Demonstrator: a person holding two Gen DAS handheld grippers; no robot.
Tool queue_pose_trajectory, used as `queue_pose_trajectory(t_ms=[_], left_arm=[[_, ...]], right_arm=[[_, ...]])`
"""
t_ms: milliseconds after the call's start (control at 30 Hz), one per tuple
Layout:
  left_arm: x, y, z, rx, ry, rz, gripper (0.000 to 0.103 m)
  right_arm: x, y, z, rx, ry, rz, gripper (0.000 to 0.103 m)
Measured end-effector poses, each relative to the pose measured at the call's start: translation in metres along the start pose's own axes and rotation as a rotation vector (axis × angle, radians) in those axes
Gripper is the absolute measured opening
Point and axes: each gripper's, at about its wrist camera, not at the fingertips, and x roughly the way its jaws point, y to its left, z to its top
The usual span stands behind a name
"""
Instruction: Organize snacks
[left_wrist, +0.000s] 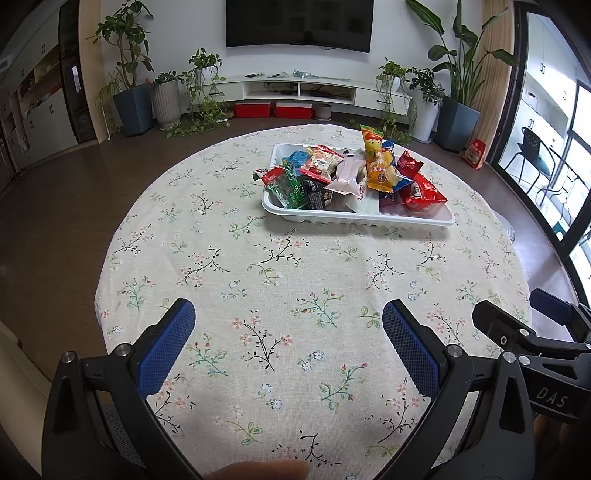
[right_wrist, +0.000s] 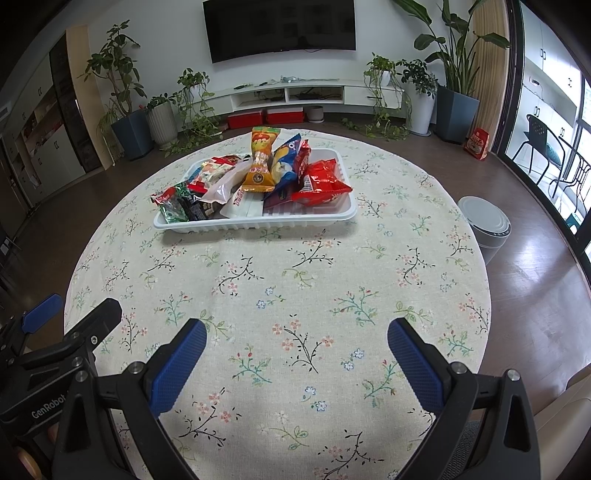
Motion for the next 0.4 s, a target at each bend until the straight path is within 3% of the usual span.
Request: queue_pose_trajectory(t_ms=[400], left_arm=[[-0.0024, 0.0029, -0.0018, 0.003, -0.026, 0.020, 0.103]], right_arm=[[0.0000, 0.0002, 0.0006, 0.000, 0.004, 0.001, 0.101]])
